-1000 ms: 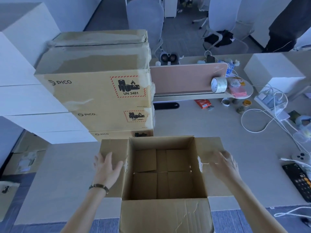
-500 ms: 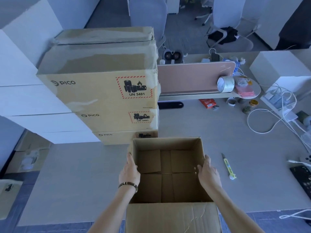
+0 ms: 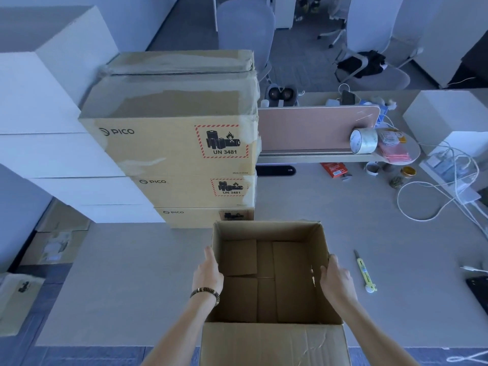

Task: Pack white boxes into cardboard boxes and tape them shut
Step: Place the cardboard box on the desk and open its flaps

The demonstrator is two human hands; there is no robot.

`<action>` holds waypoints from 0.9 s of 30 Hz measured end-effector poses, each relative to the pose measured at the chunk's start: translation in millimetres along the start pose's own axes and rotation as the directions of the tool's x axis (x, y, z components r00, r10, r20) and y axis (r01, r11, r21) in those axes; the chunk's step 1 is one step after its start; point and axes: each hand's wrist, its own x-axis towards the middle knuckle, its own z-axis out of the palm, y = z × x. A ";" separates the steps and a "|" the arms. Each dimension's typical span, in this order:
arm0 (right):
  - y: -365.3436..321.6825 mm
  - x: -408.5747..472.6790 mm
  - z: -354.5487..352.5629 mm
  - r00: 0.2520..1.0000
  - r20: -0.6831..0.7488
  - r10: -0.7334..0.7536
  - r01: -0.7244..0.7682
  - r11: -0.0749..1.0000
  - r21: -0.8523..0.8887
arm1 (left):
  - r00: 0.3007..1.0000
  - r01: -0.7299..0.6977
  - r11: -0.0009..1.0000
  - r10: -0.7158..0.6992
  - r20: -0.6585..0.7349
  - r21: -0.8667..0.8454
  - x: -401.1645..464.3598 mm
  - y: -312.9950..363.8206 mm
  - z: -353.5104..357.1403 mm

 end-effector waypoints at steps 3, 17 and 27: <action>-4.6 -0.6 -2.3 0.999 0.050 0.001 -0.002 1.000 0.020 | 1.000 -0.010 1.000 0.010 0.009 0.006 -1.2 1.0 -2.1; 1.8 3.4 -35.3 0.987 0.126 -0.104 0.102 0.995 0.025 | 0.997 0.057 0.976 -0.045 0.064 -0.208 -26.9 1.0 -54.2; -63.2 -27.7 -68.7 0.956 0.109 -0.271 0.265 0.962 0.065 | 0.990 -0.072 0.973 0.042 -0.137 -0.217 -54.0 4.0 -142.5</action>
